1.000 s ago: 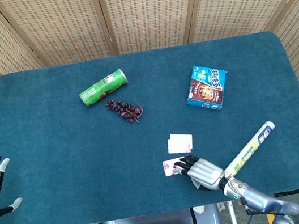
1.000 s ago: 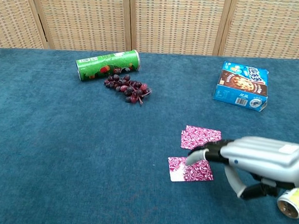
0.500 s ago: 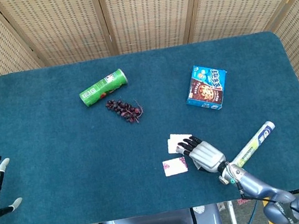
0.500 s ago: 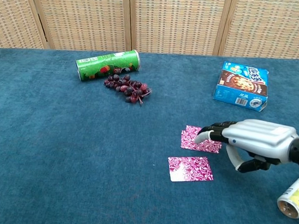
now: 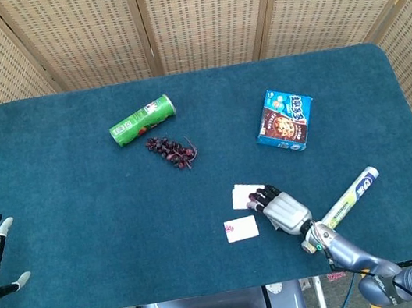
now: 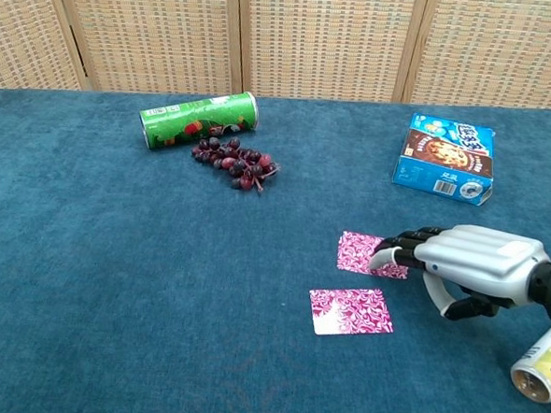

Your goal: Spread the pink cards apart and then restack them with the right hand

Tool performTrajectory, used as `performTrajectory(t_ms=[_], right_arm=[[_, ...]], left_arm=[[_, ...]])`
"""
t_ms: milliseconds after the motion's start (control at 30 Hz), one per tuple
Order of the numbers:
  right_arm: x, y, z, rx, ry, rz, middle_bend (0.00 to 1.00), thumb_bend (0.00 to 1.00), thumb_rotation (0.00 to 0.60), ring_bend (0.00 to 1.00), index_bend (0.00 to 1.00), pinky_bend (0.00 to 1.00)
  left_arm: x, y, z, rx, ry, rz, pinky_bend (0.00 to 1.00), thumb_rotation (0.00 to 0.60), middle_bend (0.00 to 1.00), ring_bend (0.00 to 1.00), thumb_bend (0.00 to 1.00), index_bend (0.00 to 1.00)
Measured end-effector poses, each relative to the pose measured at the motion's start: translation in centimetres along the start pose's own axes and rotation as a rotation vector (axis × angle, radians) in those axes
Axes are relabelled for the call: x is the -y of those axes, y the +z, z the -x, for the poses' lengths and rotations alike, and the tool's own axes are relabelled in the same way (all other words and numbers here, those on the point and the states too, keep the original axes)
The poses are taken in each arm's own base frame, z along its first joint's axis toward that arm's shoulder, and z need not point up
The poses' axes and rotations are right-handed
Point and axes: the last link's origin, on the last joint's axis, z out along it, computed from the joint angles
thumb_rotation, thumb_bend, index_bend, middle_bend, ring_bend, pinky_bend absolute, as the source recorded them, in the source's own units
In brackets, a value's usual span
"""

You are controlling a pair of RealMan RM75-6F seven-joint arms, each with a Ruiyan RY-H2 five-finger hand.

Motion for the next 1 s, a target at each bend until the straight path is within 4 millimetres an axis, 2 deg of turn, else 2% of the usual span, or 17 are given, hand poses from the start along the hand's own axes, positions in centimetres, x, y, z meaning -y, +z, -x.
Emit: performTrajectory(t_ms=[200, 700, 933, 967, 1000], right_arm=[[-1.7, 0.3, 0.5, 0.021, -0.015, 0.072, 0.08, 1.0, 0.6, 0.0, 0.13, 0.07], [-4.8, 0.7, 0.3, 0.032, -0.039, 0.217, 0.05, 1.0, 0.6, 0.0, 0.13, 0.07], [-5.9, 0.2, -0.8, 0.029, -0.05, 0.279, 0.03, 1.0, 0.6, 0.0, 0.13, 0.07], [-5.8, 0.1, -1.1, 0.024, -0.044, 0.278, 0.01, 0.98, 0.6, 0.0, 0.13, 0.07], [-5.7, 0.1, -1.3, 0.02, -0.039, 0.276, 0.01, 0.89, 0.6, 0.0, 0.13, 0.07]], left_arm=[[0.0, 0.0, 0.0, -0.001, 0.002, -0.001, 0.0, 0.6, 0.0, 0.0, 0.05, 0.0], [0.0, 0.0, 0.0, -0.002, 0.002, -0.002, 0.0, 0.6, 0.0, 0.0, 0.05, 0.0], [0.0, 0.0, 0.0, -0.002, 0.001, 0.0, 0.0, 0.6, 0.0, 0.0, 0.05, 0.0], [0.0, 0.0, 0.0, -0.002, 0.001, 0.0, 0.0, 0.6, 0.0, 0.0, 0.05, 0.0], [0.0, 0.0, 0.0, -0.002, 0.001, -0.001, 0.0, 0.6, 0.0, 0.0, 0.05, 0.0]])
